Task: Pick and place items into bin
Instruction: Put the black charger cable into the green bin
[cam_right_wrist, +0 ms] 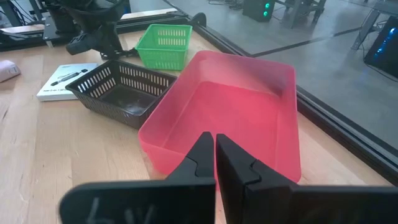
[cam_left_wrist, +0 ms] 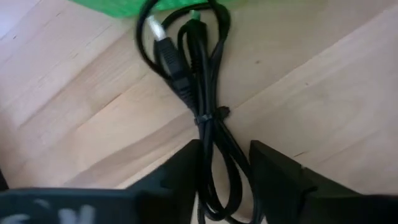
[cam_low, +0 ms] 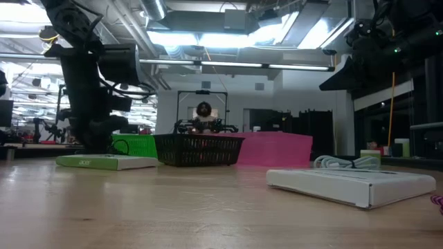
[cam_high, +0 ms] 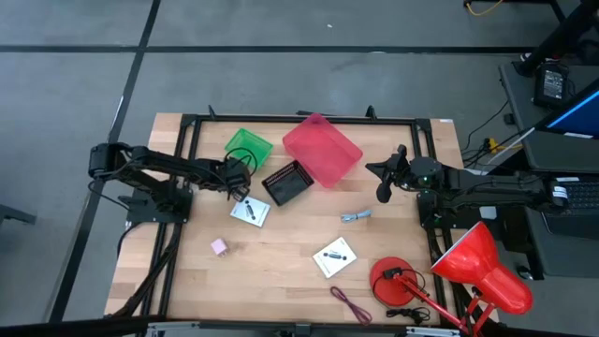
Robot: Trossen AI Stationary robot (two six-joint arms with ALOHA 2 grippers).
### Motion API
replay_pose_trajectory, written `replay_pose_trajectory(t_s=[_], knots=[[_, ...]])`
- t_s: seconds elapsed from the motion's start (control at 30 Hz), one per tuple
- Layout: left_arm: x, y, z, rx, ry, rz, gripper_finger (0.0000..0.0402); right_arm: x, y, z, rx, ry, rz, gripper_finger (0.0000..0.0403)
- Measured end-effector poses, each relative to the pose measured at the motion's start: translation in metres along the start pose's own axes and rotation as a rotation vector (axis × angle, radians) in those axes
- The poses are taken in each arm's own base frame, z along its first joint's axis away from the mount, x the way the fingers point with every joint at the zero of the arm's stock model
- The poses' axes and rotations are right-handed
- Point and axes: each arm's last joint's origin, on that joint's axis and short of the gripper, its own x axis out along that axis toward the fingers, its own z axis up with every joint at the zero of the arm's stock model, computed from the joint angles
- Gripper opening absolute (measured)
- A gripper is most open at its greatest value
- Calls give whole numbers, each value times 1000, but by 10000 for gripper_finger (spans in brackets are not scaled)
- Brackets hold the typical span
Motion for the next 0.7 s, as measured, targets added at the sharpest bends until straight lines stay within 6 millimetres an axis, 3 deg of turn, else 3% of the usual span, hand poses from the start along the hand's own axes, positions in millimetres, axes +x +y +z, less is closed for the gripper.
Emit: replay_pose_trajectory(t_s=[0.27, 0.7], knots=[[-5, 4, -2, 41, 9, -12, 16, 0, 0, 0, 0, 0, 0, 0], [-31, 20, -11, 81, 32, -87, 7, 0, 0, 0, 0, 0, 0, 0]])
